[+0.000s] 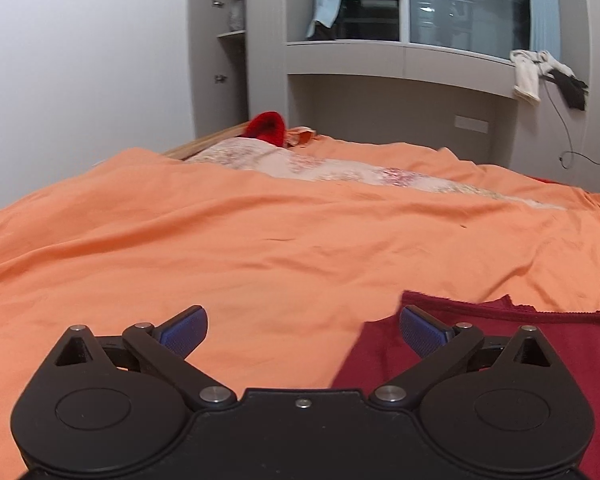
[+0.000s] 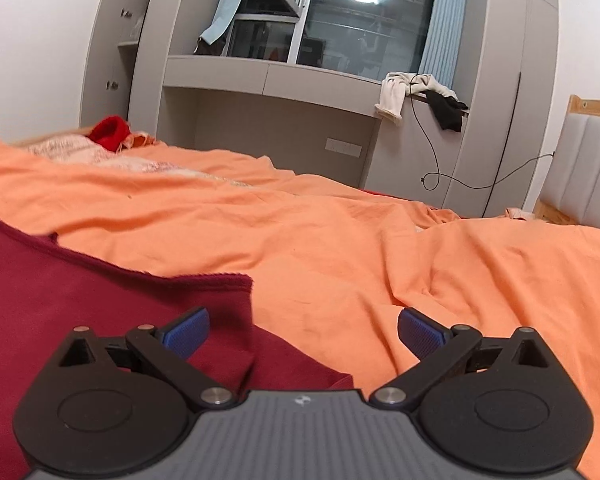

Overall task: Fold small clothes
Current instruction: 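Move the left gripper to the edge of the folded sweater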

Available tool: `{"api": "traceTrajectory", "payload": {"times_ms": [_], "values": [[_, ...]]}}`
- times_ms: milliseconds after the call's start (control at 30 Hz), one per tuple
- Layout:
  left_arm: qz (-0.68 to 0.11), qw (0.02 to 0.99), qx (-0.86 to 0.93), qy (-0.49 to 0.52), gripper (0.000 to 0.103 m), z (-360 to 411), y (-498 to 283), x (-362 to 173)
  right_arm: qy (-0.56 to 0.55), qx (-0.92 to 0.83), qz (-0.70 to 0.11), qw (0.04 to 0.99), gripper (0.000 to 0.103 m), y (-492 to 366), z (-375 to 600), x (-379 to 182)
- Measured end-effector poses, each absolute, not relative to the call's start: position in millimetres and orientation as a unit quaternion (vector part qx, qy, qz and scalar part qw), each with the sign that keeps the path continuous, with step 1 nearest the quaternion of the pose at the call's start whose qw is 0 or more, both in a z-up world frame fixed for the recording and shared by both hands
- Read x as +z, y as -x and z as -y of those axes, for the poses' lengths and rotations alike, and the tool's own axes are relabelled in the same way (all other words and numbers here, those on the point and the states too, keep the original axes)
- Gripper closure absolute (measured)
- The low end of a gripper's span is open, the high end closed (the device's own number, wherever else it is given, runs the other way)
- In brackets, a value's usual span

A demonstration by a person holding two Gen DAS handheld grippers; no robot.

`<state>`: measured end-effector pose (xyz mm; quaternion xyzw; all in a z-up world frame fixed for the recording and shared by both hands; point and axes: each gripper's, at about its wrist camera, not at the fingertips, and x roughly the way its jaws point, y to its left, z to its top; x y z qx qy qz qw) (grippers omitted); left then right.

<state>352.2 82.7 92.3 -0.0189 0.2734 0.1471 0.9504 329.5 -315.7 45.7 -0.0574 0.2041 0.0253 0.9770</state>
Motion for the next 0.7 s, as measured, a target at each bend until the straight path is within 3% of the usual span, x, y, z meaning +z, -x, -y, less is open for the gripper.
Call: {"api": "traceTrajectory", "payload": {"times_ms": [400, 700], "values": [[-0.304, 0.943, 0.126, 0.038, 0.001, -82, -271, 78, 0.034, 0.081, -0.153, 0.984, 0.000, -253, 273, 74], [-0.292, 0.943, 0.158, 0.028, 0.001, -73, -262, 79, -0.004, 0.098, -0.148, 0.984, 0.000, -207, 244, 68]]}}
